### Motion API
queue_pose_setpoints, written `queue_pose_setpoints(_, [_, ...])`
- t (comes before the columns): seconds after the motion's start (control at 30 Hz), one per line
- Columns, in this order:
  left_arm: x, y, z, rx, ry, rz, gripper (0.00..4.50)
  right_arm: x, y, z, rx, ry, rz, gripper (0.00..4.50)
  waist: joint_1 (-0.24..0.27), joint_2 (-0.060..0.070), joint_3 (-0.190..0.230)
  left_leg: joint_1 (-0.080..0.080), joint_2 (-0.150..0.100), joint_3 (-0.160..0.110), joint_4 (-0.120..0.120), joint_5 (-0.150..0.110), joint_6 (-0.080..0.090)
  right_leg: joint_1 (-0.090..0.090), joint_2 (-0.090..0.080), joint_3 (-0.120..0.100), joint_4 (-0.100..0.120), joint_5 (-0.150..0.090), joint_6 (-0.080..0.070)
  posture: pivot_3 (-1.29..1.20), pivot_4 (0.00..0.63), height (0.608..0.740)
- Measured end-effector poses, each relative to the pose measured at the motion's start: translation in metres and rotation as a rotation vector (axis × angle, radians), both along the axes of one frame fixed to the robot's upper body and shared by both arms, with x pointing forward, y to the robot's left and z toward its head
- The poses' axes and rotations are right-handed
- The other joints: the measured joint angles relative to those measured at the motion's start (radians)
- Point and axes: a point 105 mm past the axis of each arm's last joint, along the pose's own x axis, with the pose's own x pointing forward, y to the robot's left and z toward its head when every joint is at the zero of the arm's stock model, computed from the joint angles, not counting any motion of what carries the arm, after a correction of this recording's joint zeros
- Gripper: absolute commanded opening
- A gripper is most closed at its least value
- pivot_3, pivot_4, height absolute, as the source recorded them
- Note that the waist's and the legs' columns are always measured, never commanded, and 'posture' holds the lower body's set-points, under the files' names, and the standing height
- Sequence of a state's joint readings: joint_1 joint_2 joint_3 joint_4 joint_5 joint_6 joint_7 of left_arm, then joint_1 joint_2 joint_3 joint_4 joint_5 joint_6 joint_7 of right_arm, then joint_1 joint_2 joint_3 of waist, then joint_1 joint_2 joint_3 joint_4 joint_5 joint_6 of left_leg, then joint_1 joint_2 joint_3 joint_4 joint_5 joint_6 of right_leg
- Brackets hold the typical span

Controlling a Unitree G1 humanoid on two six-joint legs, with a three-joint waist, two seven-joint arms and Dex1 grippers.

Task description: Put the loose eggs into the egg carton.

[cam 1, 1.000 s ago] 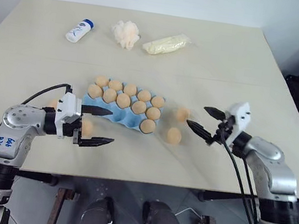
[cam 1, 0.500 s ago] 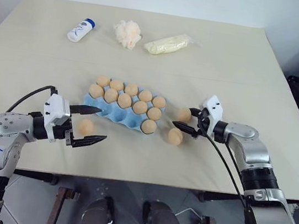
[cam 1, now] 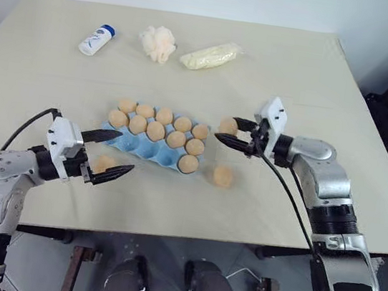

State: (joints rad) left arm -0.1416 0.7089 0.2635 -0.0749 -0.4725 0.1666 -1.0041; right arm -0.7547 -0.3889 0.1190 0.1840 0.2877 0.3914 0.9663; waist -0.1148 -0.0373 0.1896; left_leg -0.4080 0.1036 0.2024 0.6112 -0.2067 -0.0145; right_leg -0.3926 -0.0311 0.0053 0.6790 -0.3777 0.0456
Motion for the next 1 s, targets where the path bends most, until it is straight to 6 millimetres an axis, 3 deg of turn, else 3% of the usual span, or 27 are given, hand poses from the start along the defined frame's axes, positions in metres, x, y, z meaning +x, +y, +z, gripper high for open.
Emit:
queue_pose_setpoints(0.13, [-0.001,0.004,-0.006,0.003,0.018,0.015,4.5,-0.016,0.046,-0.008,-0.025,0.028,0.092,2.25,0.003,0.0,0.0,-0.001,0.0,0.0,-0.001,0.0,0.0,-0.001,-0.001,-0.001,0.0,0.0,-0.001,0.0,0.15,0.74])
queue_pose_setpoints(0.27, [-0.001,0.005,-0.007,0.003,0.022,0.029,4.5,-0.02,0.069,-0.02,-0.058,0.036,0.1,2.25,0.006,0.0,0.0,-0.003,-0.001,0.0,-0.001,0.0,0.0,-0.002,-0.002,-0.002,-0.001,0.0,-0.001,0.0,0.15,0.74])
queue_pose_setpoints(0.5, [-0.007,0.003,-0.011,0.008,0.032,0.036,4.5,-0.024,0.075,-0.032,-0.083,0.067,0.077,4.47,0.005,-0.001,0.0,-0.003,-0.001,0.0,-0.001,-0.001,0.0,-0.002,-0.002,-0.002,-0.001,0.0,-0.001,0.0,0.15,0.74])
queue_pose_setpoints(0.57, [-0.007,0.003,-0.01,0.008,0.031,0.041,4.5,-0.028,0.073,-0.029,-0.078,0.058,0.081,4.47,0.005,-0.001,0.0,-0.003,-0.001,0.0,-0.001,-0.001,0.0,-0.002,-0.002,-0.002,-0.001,0.0,-0.001,0.0,0.15,0.74])
queue_pose_setpoints(0.63, [-0.006,0.003,-0.009,0.007,0.027,0.043,4.5,-0.029,0.063,-0.021,-0.069,0.029,0.07,4.47,0.005,-0.001,0.0,-0.003,-0.001,-0.001,-0.001,-0.001,0.0,-0.002,-0.002,-0.002,-0.002,0.0,-0.001,0.0,0.15,0.74])
queue_pose_setpoints(0.73, [-0.003,0.0,-0.006,0.005,0.026,0.031,4.5,-0.028,0.03,-0.013,-0.054,-0.009,0.01,4.47,0.012,-0.001,-0.001,-0.003,-0.002,-0.001,-0.002,-0.001,0.0,-0.001,-0.003,-0.003,-0.004,0.0,-0.001,0.0,0.15,0.74])
queue_pose_setpoints(1.0, [0.004,-0.025,-0.008,0.046,0.037,-0.09,4.5,-0.052,-0.049,-0.019,0.006,-0.028,-0.108,4.47,0.031,-0.001,-0.001,-0.003,-0.002,-0.001,-0.005,-0.001,0.0,0.0,-0.001,-0.002,-0.009,0.0,-0.001,0.0,0.15,0.74])
